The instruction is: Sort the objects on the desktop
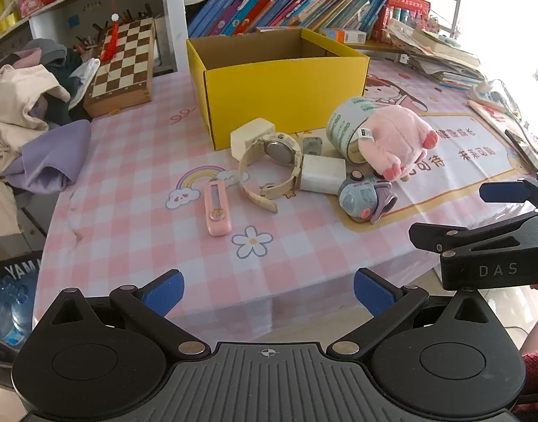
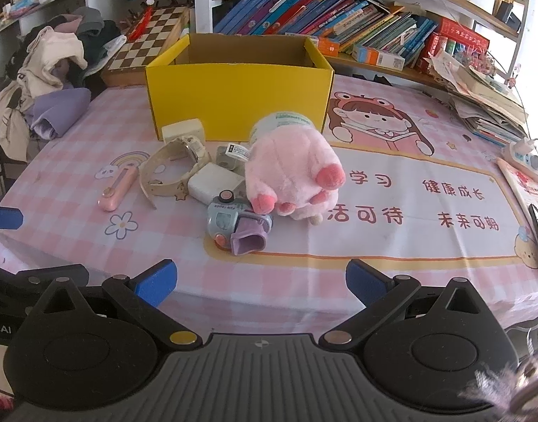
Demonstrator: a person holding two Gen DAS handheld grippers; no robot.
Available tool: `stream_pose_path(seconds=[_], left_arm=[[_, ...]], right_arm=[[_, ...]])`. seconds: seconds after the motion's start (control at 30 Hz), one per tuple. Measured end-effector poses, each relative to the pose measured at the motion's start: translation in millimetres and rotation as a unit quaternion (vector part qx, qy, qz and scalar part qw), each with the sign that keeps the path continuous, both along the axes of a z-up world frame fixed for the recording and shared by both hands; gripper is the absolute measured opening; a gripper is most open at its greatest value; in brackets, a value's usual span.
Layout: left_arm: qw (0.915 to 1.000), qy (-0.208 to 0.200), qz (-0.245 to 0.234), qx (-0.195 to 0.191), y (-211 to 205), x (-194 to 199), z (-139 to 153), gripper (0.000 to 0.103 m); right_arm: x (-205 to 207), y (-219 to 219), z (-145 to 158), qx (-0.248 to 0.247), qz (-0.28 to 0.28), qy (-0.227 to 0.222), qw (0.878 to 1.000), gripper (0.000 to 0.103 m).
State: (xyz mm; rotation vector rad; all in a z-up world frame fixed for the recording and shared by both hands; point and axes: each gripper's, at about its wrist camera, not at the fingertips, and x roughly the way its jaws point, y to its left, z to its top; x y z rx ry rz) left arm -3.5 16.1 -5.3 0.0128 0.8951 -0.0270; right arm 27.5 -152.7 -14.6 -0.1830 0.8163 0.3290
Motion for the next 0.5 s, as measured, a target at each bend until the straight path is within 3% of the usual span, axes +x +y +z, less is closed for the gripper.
stream_pose_path(seconds=[0.5], left_arm=[[1.0000,0.000,-0.002,-0.006,1.0,-4.6,0.0,0.103]], right_arm=[[-2.8,4.5,-1.0,-0.002,0.010,0.005,1.000,0.103]])
